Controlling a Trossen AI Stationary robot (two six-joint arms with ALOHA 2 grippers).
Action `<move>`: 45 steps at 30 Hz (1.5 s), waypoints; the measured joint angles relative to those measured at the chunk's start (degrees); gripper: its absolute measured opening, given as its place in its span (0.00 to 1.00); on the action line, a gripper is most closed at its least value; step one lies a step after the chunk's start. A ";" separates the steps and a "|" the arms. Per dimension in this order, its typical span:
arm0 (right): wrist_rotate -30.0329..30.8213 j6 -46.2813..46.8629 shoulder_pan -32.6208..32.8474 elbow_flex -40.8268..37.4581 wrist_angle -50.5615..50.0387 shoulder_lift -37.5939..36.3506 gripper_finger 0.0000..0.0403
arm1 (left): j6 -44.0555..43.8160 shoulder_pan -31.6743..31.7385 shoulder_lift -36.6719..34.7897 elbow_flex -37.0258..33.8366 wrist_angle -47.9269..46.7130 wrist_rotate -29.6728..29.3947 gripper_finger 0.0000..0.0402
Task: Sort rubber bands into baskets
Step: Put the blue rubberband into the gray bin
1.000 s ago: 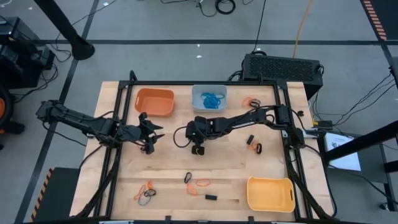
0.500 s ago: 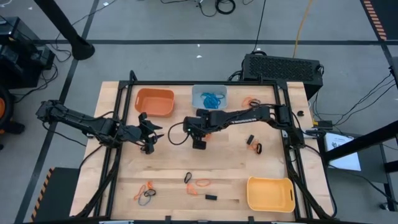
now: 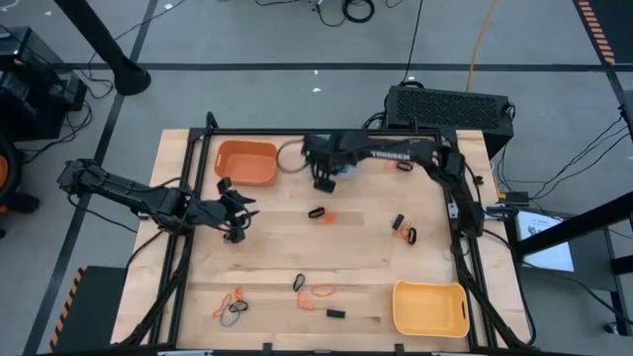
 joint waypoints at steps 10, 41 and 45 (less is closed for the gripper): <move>-0.27 6.18 -8.59 0.00 0.54 0.02 0.00 | -0.53 0.04 0.02 0.00 -0.95 0.38 0.41; -2.81 1.96 -17.35 2.64 -20.75 -4.25 0.29 | 0.70 0.04 0.00 0.00 -1.01 4.24 0.41; -2.91 3.68 -22.89 -0.84 -20.67 -7.81 0.29 | 3.38 0.12 0.00 -0.02 -0.77 4.20 0.41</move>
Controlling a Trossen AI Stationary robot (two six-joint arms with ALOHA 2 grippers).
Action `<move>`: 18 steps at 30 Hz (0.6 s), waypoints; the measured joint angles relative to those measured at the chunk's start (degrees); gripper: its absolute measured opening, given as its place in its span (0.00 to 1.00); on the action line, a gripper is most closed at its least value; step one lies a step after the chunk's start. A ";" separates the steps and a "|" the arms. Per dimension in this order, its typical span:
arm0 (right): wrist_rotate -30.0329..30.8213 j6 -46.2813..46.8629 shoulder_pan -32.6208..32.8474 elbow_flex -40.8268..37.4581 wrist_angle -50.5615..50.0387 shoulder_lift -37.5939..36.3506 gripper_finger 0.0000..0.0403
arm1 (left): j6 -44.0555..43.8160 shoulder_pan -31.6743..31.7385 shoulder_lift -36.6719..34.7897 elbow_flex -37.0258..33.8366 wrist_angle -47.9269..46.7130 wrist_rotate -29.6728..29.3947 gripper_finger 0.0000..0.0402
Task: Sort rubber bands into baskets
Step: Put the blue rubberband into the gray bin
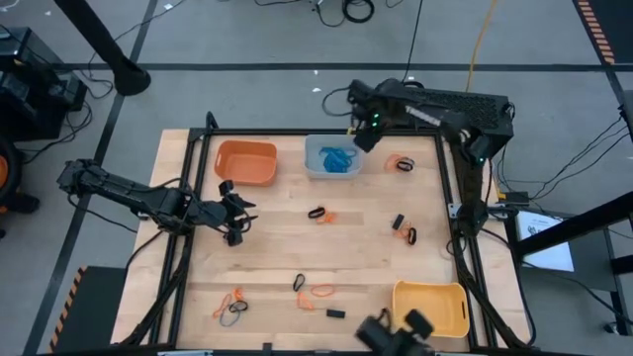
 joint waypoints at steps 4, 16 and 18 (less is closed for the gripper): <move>-0.12 1.29 -5.20 -6.53 -0.04 -3.24 0.29 | 3.58 0.07 0.02 0.00 0.91 -0.18 0.41; -1.62 4.81 -13.09 -27.42 5.78 -6.35 0.29 | 5.08 0.01 0.02 0.00 7.35 4.05 0.41; -3.20 4.92 -13.74 -28.87 7.81 -7.28 0.29 | 4.19 0.01 0.00 0.00 7.37 4.06 0.41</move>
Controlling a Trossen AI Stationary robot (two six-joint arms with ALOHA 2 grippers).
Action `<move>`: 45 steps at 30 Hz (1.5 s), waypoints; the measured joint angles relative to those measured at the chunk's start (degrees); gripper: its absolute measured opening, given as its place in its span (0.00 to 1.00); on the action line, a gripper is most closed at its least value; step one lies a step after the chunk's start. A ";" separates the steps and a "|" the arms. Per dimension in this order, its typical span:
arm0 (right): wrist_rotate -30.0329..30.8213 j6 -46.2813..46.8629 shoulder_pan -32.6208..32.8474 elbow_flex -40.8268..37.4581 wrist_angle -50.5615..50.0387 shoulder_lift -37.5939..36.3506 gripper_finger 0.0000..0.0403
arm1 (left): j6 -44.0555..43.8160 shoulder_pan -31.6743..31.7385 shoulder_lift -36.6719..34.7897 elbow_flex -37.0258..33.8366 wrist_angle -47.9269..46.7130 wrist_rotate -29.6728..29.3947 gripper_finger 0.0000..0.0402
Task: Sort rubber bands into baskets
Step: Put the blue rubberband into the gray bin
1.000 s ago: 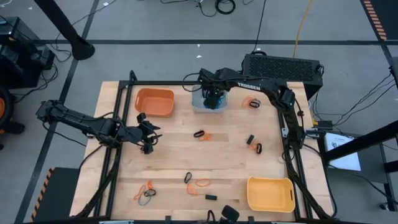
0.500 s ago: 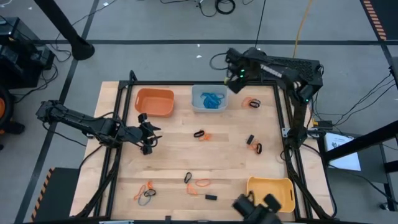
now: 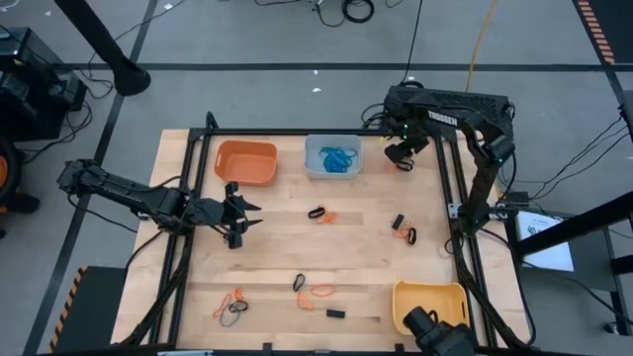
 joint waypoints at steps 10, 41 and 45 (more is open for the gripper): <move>-3.16 4.63 -3.20 -7.98 8.25 -1.85 0.29 | -1.90 0.00 0.01 0.00 0.02 -0.02 0.41; -6.07 0.46 -4.11 -11.79 14.99 -2.50 0.00 | -0.36 0.02 6.49 0.00 2.24 -0.20 0.41; -6.15 0.34 -4.11 -8.91 13.00 -5.64 0.00 | 1.25 0.02 6.47 0.00 3.82 -0.54 0.41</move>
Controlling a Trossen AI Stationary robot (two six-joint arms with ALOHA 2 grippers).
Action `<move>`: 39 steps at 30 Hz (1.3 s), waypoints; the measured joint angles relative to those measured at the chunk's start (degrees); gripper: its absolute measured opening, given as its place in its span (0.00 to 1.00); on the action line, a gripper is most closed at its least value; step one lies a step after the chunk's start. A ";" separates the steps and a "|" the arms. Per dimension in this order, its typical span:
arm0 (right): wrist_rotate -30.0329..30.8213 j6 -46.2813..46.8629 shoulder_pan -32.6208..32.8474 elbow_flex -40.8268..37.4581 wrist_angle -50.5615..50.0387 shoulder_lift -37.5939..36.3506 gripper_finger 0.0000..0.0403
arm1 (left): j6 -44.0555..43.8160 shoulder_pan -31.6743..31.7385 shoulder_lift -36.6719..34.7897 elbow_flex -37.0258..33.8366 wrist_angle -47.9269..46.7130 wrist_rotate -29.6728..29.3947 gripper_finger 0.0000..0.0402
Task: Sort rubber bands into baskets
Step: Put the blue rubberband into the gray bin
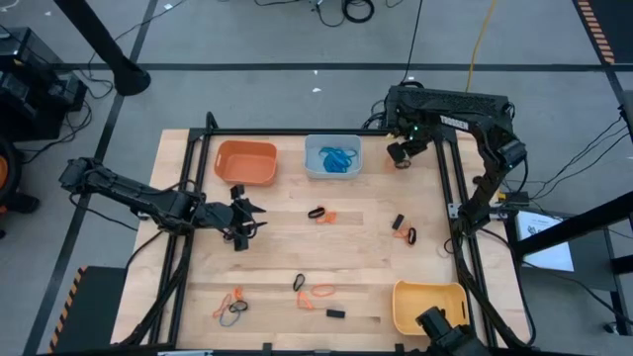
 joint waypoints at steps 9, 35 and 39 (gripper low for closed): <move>-0.18 1.73 2.50 7.80 -8.04 -10.71 0.00 | 1.80 0.04 0.00 0.02 1.31 -0.32 0.41; 8.76 11.21 24.02 7.26 -11.81 -8.89 0.21 | 1.21 -0.02 0.00 0.02 0.71 -0.32 0.41; 7.58 10.98 24.75 3.98 -9.85 -5.40 0.34 | 1.19 -0.02 0.00 0.02 0.07 -0.32 0.41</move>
